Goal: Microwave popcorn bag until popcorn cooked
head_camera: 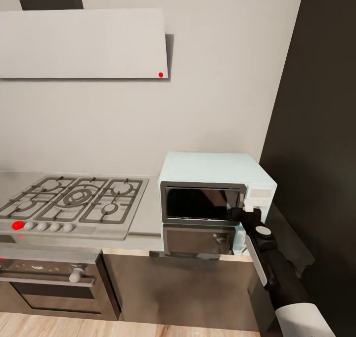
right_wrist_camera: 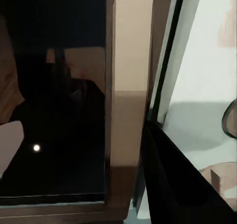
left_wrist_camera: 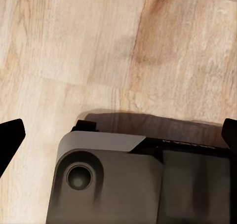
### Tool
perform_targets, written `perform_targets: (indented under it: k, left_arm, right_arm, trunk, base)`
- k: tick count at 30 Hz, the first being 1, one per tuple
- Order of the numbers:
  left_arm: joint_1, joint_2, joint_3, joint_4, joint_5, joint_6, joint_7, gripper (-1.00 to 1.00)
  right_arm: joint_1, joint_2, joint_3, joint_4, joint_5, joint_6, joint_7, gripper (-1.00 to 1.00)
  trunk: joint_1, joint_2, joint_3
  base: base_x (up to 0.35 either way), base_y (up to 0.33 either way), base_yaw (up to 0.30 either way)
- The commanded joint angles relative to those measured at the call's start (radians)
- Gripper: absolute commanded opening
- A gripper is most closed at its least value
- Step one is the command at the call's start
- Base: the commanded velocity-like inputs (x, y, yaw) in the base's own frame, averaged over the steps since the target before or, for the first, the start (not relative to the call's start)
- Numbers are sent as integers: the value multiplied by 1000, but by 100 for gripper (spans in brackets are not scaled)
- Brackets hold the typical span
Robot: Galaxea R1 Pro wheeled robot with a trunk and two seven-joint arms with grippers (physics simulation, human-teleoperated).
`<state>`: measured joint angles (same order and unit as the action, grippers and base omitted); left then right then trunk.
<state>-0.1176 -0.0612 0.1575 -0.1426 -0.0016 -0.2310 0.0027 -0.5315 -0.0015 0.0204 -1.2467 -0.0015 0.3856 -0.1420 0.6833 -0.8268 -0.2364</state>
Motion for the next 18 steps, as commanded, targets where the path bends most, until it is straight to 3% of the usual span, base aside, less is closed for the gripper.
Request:
perform_targets:
  k: [1, 10, 18]
  left_arm:
    - [-1, 0, 4, 1, 0, -4, 0, 100]
    - [-2, -1, 4, 1, 0, -3, 0, 100]
    - [-2, -3, 2, 1, -1, -3, 0, 100]
  right_arm:
    - [-15, 0, 1, 12, -6, 5, -2, -100]
    - [-15, 0, 1, 11, -6, 9, -2, -100]
    - [-15, 0, 1, 7, -7, 9, -2, -100]
  trunk:
    - [0, 0, -1]
    - [0, 0, -1]
    - [0, 0, -1]
  base:
    - [0, 0, 0]
    - [0, 0, 0]
    - [-135, 0, 0]
